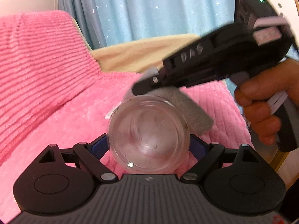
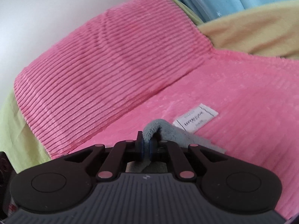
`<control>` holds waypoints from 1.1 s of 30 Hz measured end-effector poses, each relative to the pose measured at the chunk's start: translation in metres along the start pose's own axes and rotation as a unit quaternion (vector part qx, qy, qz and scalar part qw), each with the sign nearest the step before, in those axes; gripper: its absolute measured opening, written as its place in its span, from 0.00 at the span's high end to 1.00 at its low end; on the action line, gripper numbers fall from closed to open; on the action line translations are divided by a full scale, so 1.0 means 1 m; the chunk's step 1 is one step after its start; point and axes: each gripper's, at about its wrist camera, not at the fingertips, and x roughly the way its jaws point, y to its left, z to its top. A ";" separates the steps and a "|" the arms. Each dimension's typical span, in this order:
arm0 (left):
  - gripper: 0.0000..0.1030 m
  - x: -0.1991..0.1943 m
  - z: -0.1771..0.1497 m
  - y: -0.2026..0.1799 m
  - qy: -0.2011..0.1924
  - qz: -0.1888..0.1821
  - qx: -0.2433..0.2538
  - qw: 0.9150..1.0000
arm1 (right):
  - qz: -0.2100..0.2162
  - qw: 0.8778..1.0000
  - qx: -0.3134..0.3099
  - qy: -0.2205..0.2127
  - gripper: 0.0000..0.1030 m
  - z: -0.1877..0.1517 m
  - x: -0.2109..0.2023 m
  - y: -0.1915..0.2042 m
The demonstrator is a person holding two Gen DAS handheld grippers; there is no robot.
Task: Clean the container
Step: 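Rotate the jar upright with the left tool, opening toward the cloth, then hold the upright jar in the left tool while the right tool wipes its rim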
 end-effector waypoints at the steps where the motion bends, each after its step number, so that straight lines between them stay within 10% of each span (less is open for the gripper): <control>1: 0.14 -0.003 0.002 0.001 -0.002 0.001 -0.003 1.000 | -0.001 1.000 0.000 0.003 0.96 -0.001 0.001 0.000; 20: 0.15 -0.006 -0.003 0.020 -0.038 0.029 -0.029 0.998 | 0.034 0.998 -0.001 -0.060 0.96 0.011 -0.021 0.007; 33: 0.15 -0.003 -0.011 0.018 -0.014 0.036 0.007 0.999 | 0.075 0.993 -0.073 0.061 0.96 0.000 -0.001 0.033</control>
